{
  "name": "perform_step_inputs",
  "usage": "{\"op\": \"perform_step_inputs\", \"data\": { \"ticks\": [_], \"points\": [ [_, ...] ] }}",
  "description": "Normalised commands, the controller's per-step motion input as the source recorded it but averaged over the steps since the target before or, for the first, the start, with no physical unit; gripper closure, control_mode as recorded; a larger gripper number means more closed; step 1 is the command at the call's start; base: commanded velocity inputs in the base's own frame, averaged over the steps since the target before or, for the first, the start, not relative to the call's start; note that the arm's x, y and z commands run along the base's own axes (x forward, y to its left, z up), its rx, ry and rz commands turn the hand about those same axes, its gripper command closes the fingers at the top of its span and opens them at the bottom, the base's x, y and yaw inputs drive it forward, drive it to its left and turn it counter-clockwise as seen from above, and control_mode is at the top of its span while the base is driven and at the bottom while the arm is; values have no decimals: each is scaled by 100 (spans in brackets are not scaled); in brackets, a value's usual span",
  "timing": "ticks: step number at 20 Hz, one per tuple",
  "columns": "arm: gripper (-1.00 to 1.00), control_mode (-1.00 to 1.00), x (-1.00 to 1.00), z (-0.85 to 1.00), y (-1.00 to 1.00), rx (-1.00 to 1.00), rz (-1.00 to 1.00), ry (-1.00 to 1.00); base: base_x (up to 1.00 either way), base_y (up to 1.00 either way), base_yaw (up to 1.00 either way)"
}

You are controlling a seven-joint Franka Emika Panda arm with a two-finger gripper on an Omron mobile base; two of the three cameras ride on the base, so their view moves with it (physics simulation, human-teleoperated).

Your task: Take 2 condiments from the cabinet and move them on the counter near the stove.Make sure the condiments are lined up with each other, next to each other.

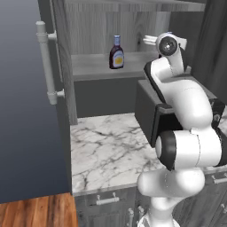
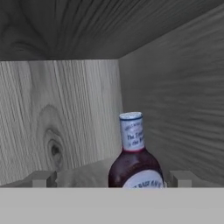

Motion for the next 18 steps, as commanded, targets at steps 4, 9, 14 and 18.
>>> {"op": "perform_step_inputs", "data": {
  "ticks": [4, 9, 14, 18],
  "points": [
    [-100, -100, 11, 0, 0, 0, 0, 0, 0, 0, 0],
    [-100, -100, 16, 0, 0, 0, 0, 0, 0, 0, 0],
    [-100, -100, 19, 0, 0, 0, 0, 1, 0, 0, 0],
    [-100, -100, 17, 0, 0, 0, 0, 1, 0, 0, 0]
  ]
}}
